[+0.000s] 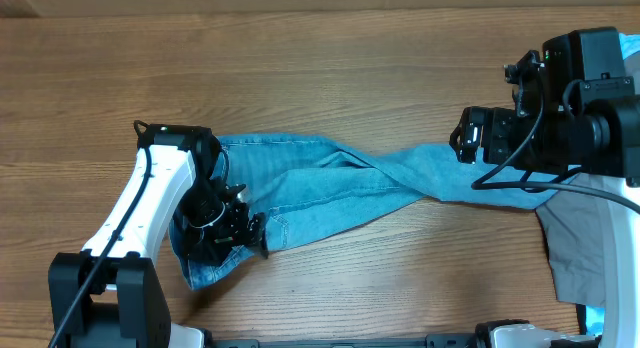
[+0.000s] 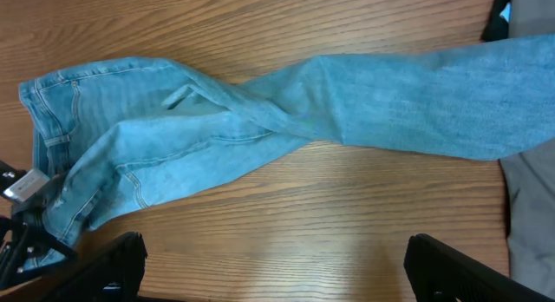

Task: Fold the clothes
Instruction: 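Pull the jeans waist toward the left edge with the left gripper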

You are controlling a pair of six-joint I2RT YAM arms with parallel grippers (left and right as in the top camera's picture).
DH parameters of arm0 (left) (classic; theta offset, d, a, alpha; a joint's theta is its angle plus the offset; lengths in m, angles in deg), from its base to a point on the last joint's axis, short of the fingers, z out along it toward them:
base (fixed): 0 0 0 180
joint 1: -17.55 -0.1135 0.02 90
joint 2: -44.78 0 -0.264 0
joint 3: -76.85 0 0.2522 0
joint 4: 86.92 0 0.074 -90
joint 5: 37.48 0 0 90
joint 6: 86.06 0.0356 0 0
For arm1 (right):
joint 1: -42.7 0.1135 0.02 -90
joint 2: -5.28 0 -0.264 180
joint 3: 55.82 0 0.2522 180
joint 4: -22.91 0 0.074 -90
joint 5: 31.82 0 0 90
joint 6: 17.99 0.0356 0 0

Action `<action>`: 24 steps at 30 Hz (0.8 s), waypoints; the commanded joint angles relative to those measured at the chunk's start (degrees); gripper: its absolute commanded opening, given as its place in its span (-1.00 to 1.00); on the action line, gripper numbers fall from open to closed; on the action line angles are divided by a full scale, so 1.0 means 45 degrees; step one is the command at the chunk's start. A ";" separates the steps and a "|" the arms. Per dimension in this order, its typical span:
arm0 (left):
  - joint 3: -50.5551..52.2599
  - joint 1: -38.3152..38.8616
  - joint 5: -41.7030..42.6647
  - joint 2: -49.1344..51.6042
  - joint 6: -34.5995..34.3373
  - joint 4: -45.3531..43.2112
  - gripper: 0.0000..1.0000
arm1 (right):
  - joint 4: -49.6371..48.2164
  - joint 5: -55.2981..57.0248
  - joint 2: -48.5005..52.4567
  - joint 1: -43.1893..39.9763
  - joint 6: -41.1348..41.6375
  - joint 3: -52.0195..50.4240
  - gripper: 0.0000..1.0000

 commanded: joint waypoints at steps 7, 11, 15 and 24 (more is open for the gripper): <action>-0.7038 -0.0418 -0.1248 -0.0102 -0.1622 0.0219 1.00 | -0.0015 0.0223 -0.0092 -0.0015 0.0005 0.0039 1.00; -0.8000 -0.1418 -0.3347 -0.0102 -0.3196 -0.1394 0.98 | -0.0015 0.0340 -0.0087 -0.0015 0.0000 0.0015 1.00; -0.7616 -0.2929 -0.3453 0.0457 -0.3492 -0.2205 0.98 | -0.0015 0.0967 -0.0092 -0.0015 -0.0005 -0.0364 1.00; -0.7587 -0.4109 -0.0860 0.4381 -0.3361 -0.2778 0.09 | -0.0015 0.1137 -0.0087 -0.0015 -0.0010 -0.1350 1.00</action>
